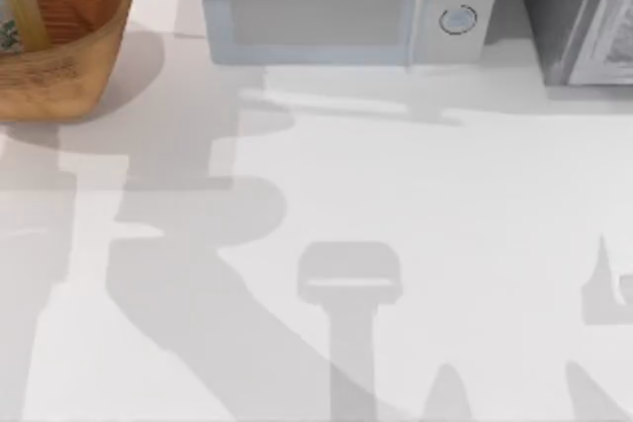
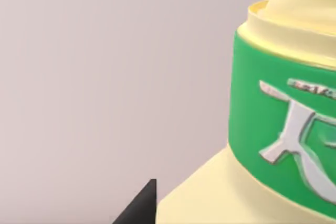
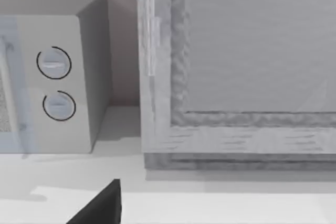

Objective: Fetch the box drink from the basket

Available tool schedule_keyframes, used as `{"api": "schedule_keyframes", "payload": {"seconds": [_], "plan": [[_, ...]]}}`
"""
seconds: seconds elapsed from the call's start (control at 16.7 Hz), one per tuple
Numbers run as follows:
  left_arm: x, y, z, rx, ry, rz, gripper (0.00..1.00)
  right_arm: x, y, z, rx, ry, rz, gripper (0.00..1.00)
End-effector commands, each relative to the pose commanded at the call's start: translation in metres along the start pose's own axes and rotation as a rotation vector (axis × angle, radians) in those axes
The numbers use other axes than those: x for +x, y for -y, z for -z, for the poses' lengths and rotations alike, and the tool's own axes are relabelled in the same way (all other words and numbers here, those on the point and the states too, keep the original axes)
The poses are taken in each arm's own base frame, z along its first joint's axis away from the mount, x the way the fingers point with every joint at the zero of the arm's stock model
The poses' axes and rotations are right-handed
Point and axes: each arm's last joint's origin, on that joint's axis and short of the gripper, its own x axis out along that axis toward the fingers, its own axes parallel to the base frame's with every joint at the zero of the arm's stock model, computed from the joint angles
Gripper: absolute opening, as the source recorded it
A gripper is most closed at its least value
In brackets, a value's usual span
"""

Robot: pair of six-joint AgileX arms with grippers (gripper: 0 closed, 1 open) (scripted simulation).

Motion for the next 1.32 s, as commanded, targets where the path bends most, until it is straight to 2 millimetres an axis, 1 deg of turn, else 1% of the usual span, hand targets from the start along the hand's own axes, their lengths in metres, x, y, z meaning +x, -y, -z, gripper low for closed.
{"api": "schedule_keyframes", "payload": {"seconds": [0.18, 0.36, 0.54, 0.66, 1.02, 1.14, 1.2, 1.32], "plan": [[0.003, 0.0, -0.039, 0.0, 0.0, 0.0, 0.0, 0.0, 0.0, 0.0, 0.0, 0.0, 0.0, 1.0], [0.001, 0.0, -0.078, 0.0, 0.0, 0.0, 0.0, 0.0, 0.0, 0.0, 0.0, 0.0, 0.0, 1.0], [-0.004, 0.001, -0.106, 0.0, 0.0, 0.0, 0.0, 0.0, 0.0, 0.0, 0.0, 0.0, 0.0, 1.0], [-0.006, 0.001, -0.113, 0.0, 0.0, 0.0, 0.0, 0.0, 0.0, 0.0, 0.0, 0.0, 0.0, 1.0], [-0.008, 0.001, -0.112, 0.001, -0.005, -0.001, 0.0, 0.0, 0.0, 0.0, 0.0, 0.0, 0.0, 1.0], [-0.02, 0.004, -0.119, 0.0, -0.005, -0.001, 0.0, 0.0, 0.0, 0.0, 0.0, 0.0, 0.0, 1.0], [-0.029, 0.006, -0.124, -0.001, -0.006, -0.001, 0.0, 0.0, 0.0, 0.0, 0.0, 0.0, 0.0, 1.0], [-0.057, 0.012, -0.136, -0.003, -0.004, -0.001, 0.0, 0.0, 0.0, 0.0, 0.0, 0.0, 0.0, 1.0]]}}
